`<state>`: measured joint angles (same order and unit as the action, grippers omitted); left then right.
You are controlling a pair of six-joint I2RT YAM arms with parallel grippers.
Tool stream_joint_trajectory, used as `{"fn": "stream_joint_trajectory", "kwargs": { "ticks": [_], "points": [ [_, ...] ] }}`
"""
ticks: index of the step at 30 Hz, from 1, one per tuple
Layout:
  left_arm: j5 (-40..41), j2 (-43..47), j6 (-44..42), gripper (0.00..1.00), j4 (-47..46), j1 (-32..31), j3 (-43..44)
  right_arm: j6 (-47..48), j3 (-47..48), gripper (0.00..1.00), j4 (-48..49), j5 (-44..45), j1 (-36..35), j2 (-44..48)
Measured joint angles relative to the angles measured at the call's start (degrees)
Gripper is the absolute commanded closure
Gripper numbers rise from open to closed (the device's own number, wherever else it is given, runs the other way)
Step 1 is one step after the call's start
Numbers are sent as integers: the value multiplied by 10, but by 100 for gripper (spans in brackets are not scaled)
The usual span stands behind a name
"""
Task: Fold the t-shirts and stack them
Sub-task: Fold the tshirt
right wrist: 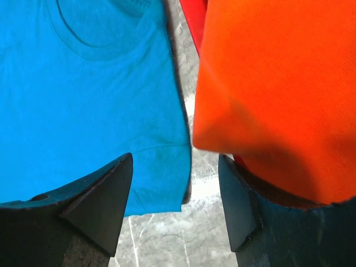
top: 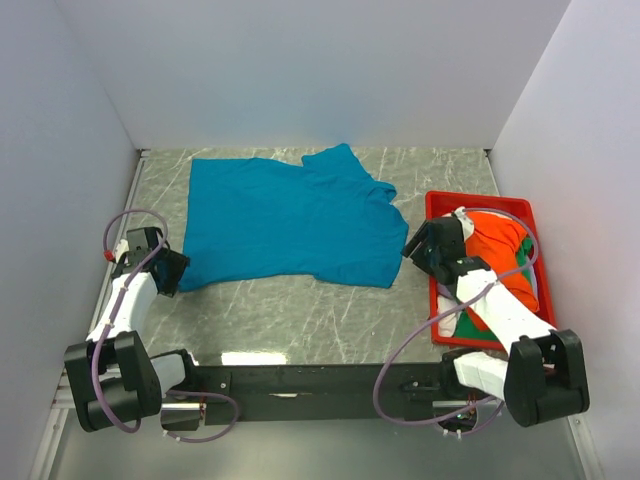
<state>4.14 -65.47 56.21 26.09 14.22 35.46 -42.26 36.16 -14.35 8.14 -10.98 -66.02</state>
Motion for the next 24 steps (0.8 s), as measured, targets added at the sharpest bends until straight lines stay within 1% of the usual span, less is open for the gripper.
{"fn": "stream_joint_trajectory", "kwargs": {
  "ticks": [7, 11, 15, 18, 22, 24],
  "points": [
    [0, 0, 0, 37, 0, 0, -2, -3, -35, 28, -20, -12, 0, 56],
    [1, 0, 0, 36, 0, 0, -2, -21, -50, 26, -57, -13, 0, 92],
    [1, 1, 0, 34, 1, 0, -2, -38, -58, 26, -95, -5, 2, 129],
    [1, 2, 0, 35, 1, 0, -2, -42, -66, 27, -109, -8, 2, 157],
    [4, 5, 0, 37, 3, 0, -3, -51, -70, 27, -120, 13, -52, 166],
    [9, 7, 0, 37, 8, 0, -6, -59, -62, 27, -125, 29, -97, 142]
  ]
}}
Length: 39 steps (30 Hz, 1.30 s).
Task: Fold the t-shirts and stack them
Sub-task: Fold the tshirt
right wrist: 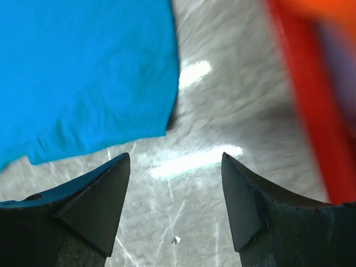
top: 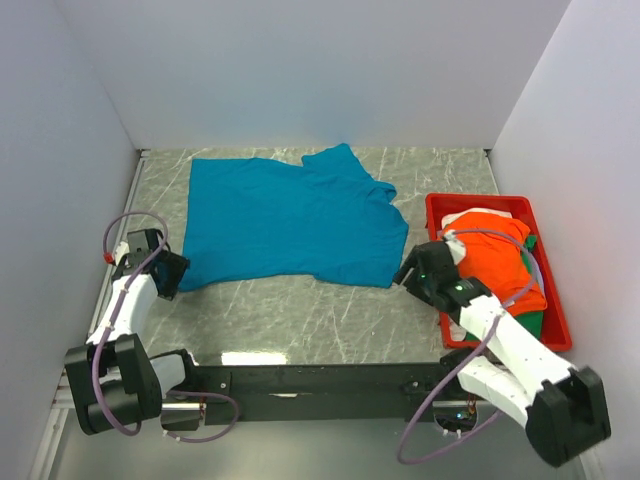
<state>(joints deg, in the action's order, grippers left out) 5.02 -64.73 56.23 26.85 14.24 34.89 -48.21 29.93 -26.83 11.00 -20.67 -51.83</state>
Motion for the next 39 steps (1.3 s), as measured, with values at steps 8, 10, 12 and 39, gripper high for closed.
{"fn": "stream_joint_trajectory", "kwargs": {
  "ticks": [8, 10, 12, 39],
  "points": [
    [16, 5, 6, 44, 4, 0, -27, -8, 19, 29, 36, 1, -37, -114],
    [23, 1, 7, 46, 4, 0, -32, -7, 21, 29, 49, -1, -38, -130],
    [27, -7, 7, 48, 3, 0, -33, -6, 22, 29, 60, -2, -38, -143],
    [43, -108, 19, 99, -57, 0, -3, 16, 47, 30, 127, -27, -41, -217]
  ]
}}
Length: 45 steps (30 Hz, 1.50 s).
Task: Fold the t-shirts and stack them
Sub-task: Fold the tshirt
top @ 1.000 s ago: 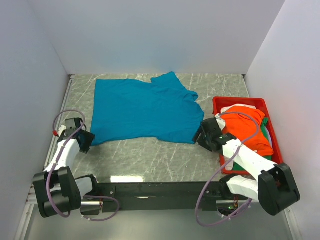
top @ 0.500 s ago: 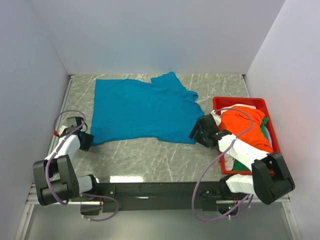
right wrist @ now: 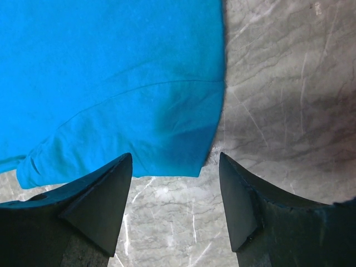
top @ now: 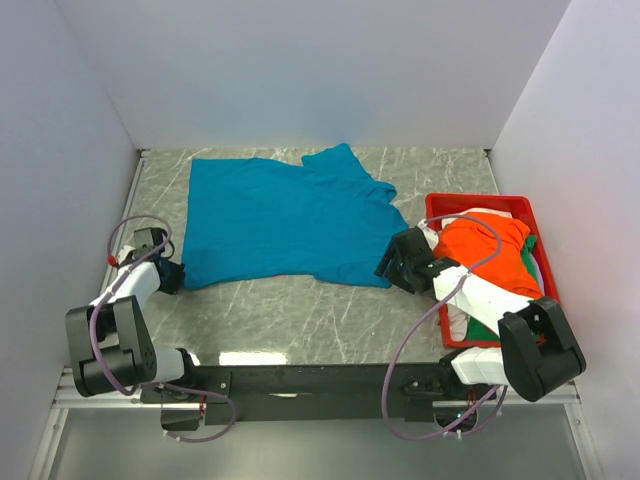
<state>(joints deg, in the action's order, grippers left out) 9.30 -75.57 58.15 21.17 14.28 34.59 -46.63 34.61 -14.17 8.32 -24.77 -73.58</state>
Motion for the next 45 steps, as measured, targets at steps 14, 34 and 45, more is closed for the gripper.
{"fn": "stream_joint_trajectory", "kwargs": {
  "ticks": [14, 34, 45],
  "points": [
    [-16, 1, -4, 99, 38, 0, 62, -20, 6, 36, 26, 9, -19, -53],
    [-9, 2, -36, 99, 73, 2, 123, -30, 14, 100, -21, 31, -20, 25],
    [1, 38, -55, 99, 89, 26, 119, -17, 14, 100, -89, 36, -20, 156]
  ]
}}
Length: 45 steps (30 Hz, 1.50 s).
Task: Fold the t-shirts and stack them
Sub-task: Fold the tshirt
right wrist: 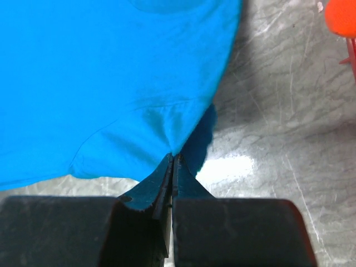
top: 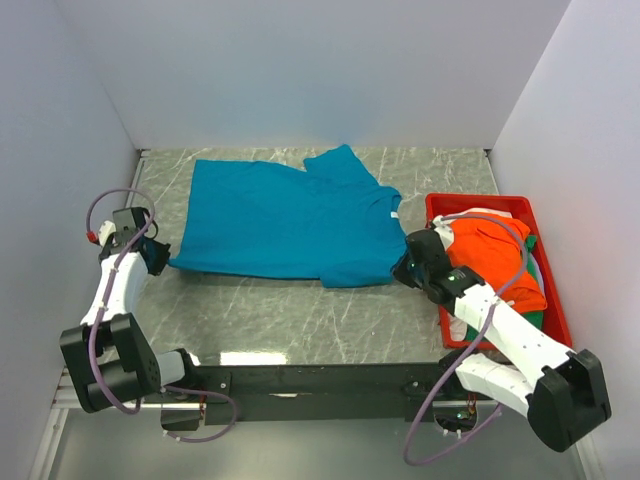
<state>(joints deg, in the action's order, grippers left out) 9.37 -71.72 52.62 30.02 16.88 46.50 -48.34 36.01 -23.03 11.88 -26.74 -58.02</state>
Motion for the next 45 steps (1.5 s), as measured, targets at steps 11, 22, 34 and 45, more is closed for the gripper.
{"fn": "stream_joint_trajectory", "kwargs": {
  "ticks": [11, 22, 34, 45],
  "points": [
    [-7, 22, -9, 99, 8, 14, -21, 10, -11, 100, -19, -16, 2, 19],
    [-45, -96, -4, 99, -18, 14, 42, 74, 98, 100, 1, -56, 70, -167],
    [-39, -230, 17, 99, -23, -36, 182, 104, 184, 100, 15, -92, 116, -277],
    [-19, -311, 26, 97, -5, -62, 259, 105, 215, 100, 21, -107, 140, -311]
  ]
}}
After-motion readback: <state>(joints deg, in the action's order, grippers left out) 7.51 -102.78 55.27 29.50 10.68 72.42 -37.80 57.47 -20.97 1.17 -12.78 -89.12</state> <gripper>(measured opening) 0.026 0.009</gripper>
